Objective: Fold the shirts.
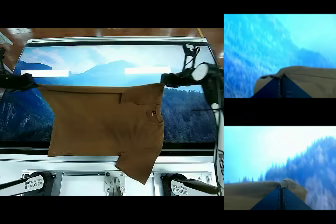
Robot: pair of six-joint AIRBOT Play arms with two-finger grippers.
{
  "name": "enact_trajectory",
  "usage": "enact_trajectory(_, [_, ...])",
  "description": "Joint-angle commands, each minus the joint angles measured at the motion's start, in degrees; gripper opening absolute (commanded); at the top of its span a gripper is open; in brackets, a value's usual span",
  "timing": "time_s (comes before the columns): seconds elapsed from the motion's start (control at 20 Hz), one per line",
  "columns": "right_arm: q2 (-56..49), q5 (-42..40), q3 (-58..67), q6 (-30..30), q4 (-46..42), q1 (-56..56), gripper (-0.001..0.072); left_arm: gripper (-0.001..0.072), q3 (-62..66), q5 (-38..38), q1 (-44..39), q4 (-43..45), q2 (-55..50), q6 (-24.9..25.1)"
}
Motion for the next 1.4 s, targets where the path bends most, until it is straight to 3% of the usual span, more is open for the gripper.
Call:
enact_trajectory(0.0, [-6.75, -23.34, -0.35, 1.77, 3.87, 0.98, 0.0052, 0.0035, 2.47, 13.73, -0.59, -2.27, -7.54, 0.13])
enact_trajectory(0.1, [-9.66, -32.83, -0.35, 1.73, 7.08, 0.98, 0.0052, 0.0035, 2.47, 18.99, -1.29, -2.27, -11.08, 0.13])
enact_trajectory(0.2, [-12.33, -36.41, -0.35, 1.75, 7.91, 0.98, 0.0052, 0.0035, 2.49, 20.98, -1.97, -2.32, -14.82, 0.11])
enact_trajectory(0.45, [-16.68, -27.69, -0.37, 1.62, 8.26, 1.11, 0.0052, 0.0036, 2.47, 18.84, -4.17, -2.23, -20.55, 0.17])
enact_trajectory(0.65, [-15.85, -25.77, -0.35, 1.14, 6.71, 1.03, 0.0052, 0.0035, 2.51, 15.87, -4.17, -1.62, -20.85, 0.35])
enact_trajectory(0.8, [-13.88, -16.52, -0.31, 0.98, -2.36, 0.79, 0.0052, 0.0035, 2.51, 7.48, -3.52, 0.24, -21.0, 0.35])
enact_trajectory(1.05, [-13.42, 7.37, -0.63, 1.09, -4.72, 0.57, 0.0052, 0.0035, 2.47, -9.03, -3.54, 8.83, -21.2, 0.07])
enact_trajectory(1.35, [-14.29, 14.53, -1.16, 5.79, -4.44, 0.63, 0.0052, 0.0035, 2.45, -14.23, -3.89, 11.06, -22.51, -3.15])
